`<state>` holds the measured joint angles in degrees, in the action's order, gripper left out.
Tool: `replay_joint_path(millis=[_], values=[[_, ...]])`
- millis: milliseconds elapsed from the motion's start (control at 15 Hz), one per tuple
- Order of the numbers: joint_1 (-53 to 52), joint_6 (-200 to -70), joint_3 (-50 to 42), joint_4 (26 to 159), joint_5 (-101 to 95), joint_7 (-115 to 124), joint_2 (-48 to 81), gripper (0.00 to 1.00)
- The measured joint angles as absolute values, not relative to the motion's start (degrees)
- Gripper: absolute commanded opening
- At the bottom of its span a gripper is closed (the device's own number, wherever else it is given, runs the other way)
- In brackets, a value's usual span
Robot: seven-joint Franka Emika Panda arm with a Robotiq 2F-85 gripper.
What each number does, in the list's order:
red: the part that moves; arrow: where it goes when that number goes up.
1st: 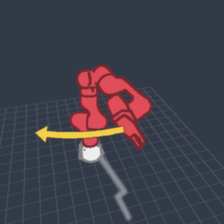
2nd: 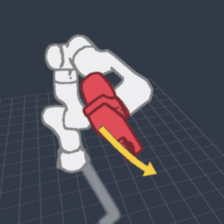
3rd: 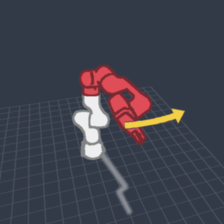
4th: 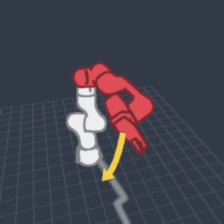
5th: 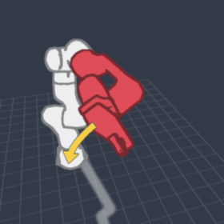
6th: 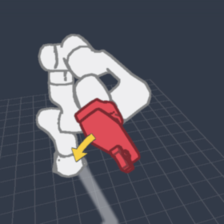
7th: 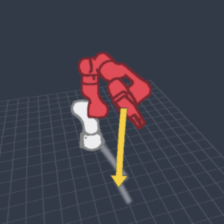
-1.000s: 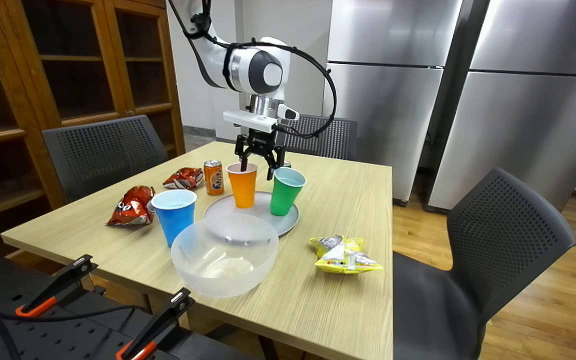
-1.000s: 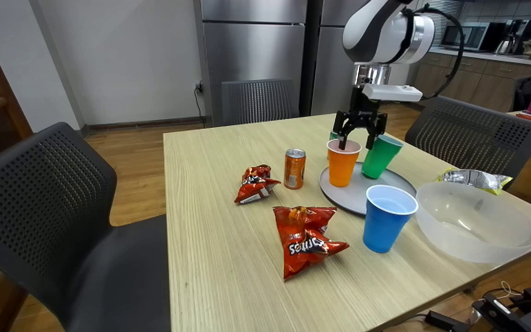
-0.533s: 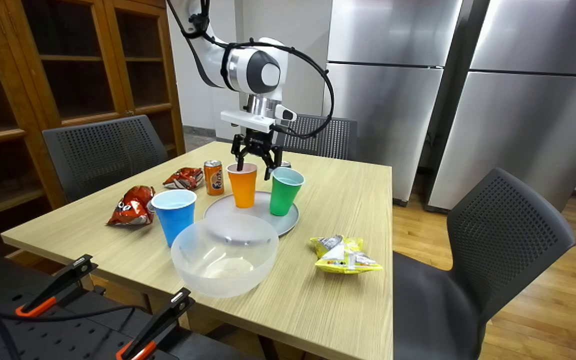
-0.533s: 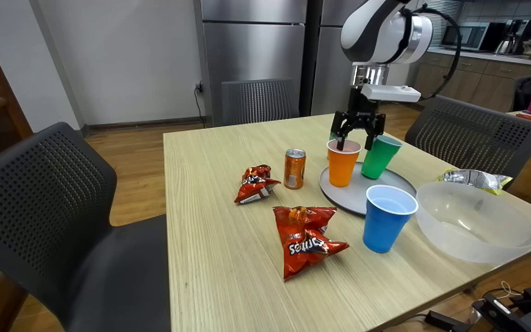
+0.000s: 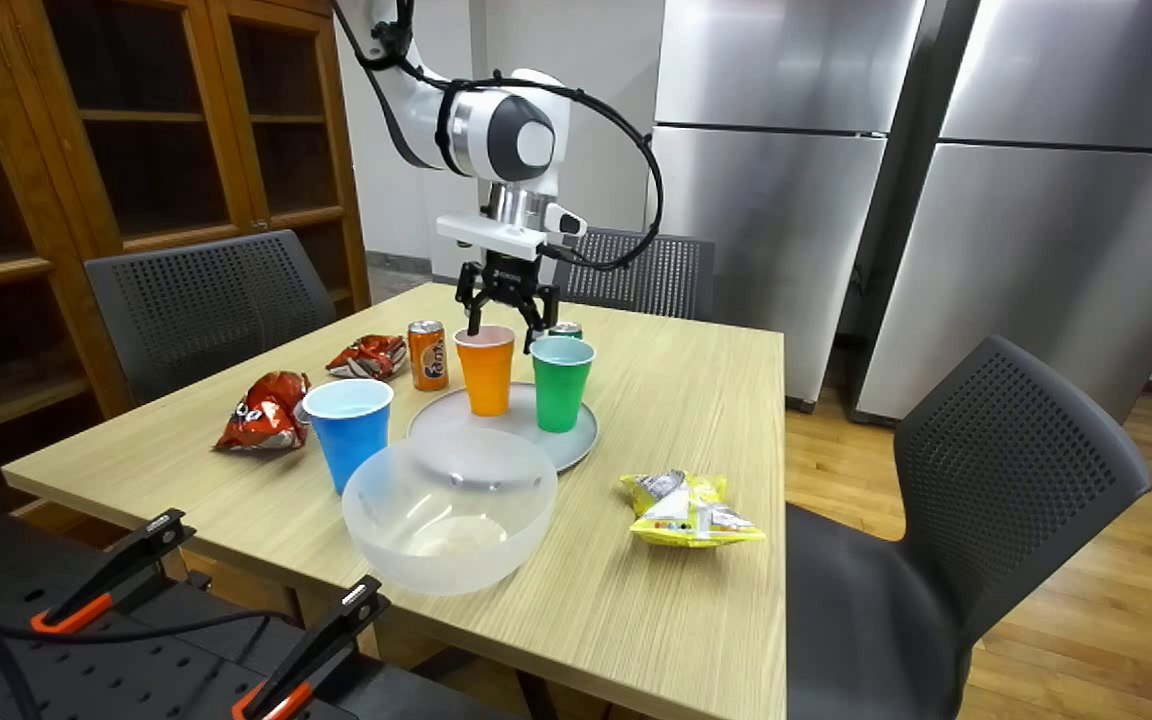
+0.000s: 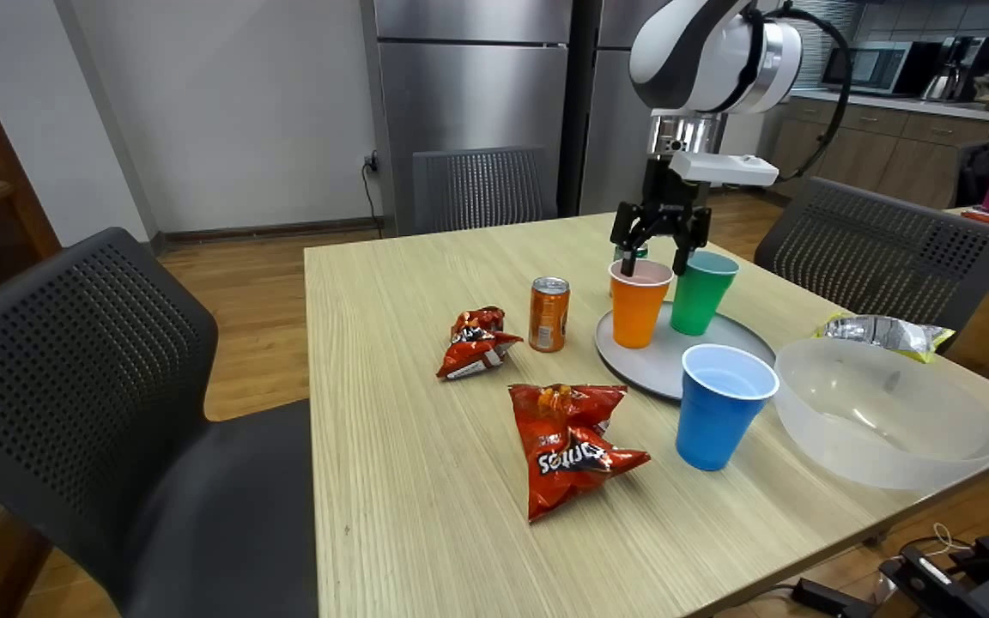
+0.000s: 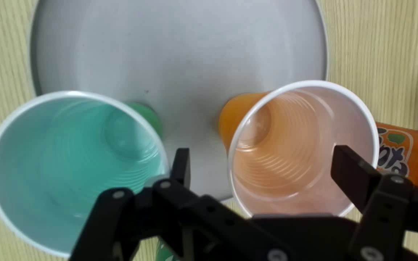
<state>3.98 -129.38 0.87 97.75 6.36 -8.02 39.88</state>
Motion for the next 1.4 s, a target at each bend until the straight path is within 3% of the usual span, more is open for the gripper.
replay_joint_path(millis=[1400], values=[[7.75, -125.88, 2.32, 101.34, 9.89, -16.62, 29.81, 1.0]])
